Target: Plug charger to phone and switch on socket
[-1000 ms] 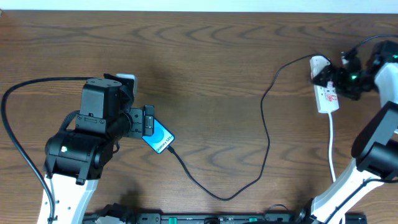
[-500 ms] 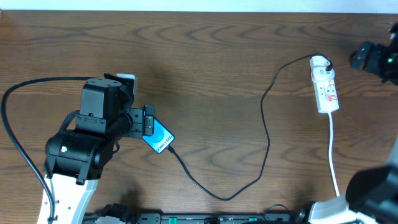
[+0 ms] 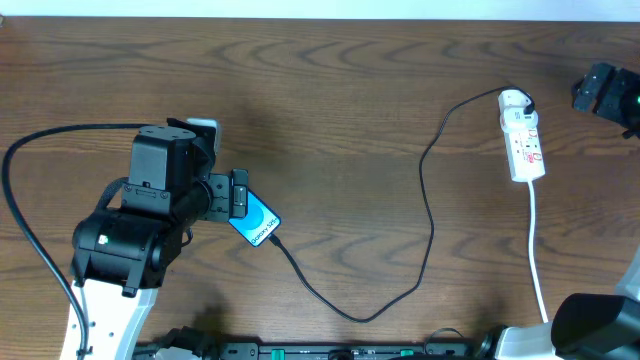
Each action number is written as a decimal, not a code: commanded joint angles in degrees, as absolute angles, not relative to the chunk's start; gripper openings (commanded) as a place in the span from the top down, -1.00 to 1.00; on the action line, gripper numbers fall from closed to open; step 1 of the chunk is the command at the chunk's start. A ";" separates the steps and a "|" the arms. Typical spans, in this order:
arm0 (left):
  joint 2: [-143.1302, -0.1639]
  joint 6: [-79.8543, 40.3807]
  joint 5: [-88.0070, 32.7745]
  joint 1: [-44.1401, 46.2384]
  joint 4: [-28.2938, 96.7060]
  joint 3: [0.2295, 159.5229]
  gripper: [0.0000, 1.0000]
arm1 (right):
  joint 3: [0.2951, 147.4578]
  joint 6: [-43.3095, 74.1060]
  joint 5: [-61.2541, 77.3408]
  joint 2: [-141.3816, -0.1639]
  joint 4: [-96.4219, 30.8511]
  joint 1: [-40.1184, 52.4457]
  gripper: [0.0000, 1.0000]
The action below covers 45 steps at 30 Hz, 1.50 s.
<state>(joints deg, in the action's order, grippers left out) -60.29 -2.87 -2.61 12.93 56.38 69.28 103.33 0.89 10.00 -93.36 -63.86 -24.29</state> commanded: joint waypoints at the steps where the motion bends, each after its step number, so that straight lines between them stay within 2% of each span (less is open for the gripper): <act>1: -60.34 -2.15 -1.89 13.10 56.34 70.37 -0.85 | 103.33 1.67 9.34 -93.65 -64.07 -23.94 -0.99; 30: -59.90 -2.15 -1.89 13.10 56.34 70.08 -0.85 | 103.33 1.69 9.34 -93.65 -64.07 -23.94 -0.98; 45: -43.13 -2.17 -1.91 13.06 52.88 55.90 -0.85 | 103.33 1.69 9.37 -93.65 -64.07 -23.94 -0.98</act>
